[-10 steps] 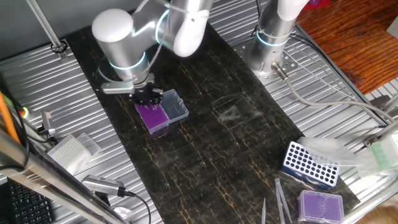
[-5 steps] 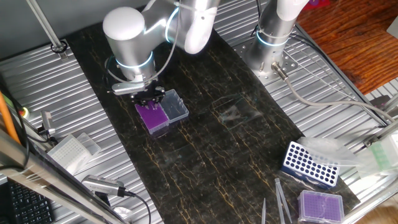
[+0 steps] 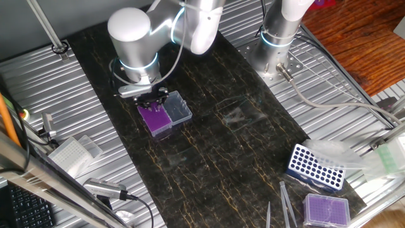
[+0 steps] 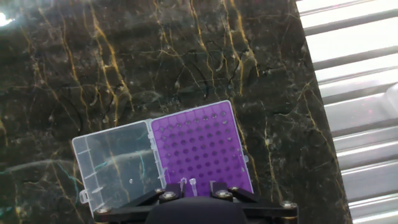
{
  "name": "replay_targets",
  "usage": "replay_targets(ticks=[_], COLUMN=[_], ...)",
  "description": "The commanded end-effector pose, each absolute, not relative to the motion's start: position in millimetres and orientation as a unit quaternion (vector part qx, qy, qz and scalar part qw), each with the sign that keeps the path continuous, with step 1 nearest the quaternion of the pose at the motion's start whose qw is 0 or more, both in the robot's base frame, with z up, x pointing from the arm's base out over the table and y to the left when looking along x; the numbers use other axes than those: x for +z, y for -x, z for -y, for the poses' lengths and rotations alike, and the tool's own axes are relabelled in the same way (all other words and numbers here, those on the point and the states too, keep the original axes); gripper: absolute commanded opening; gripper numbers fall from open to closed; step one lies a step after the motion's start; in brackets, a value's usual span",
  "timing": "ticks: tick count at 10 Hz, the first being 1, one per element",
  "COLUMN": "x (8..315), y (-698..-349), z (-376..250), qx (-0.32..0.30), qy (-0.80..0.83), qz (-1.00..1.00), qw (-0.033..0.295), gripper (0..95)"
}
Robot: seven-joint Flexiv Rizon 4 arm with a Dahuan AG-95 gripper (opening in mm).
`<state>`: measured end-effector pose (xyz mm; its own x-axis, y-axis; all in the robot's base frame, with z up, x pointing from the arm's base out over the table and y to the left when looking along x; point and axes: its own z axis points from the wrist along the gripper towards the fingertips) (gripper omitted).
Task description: Insert a small pipette tip into the holder for small pipette tips
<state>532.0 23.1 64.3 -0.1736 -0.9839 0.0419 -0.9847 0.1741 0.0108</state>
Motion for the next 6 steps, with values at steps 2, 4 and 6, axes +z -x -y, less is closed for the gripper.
replay_targets(ticks=[2,4,6], x=[60.1,57.6,55.0], y=[-533.9,-534.5,-535.3], z=[-22.6,-22.3,-21.9], qx=[0.011,0.013,0.015], qy=[-0.642,-0.642,-0.642], qz=[0.766,0.767,0.766], qw=[0.016,0.015,0.012], gripper=[0.0,19.0,0.0])
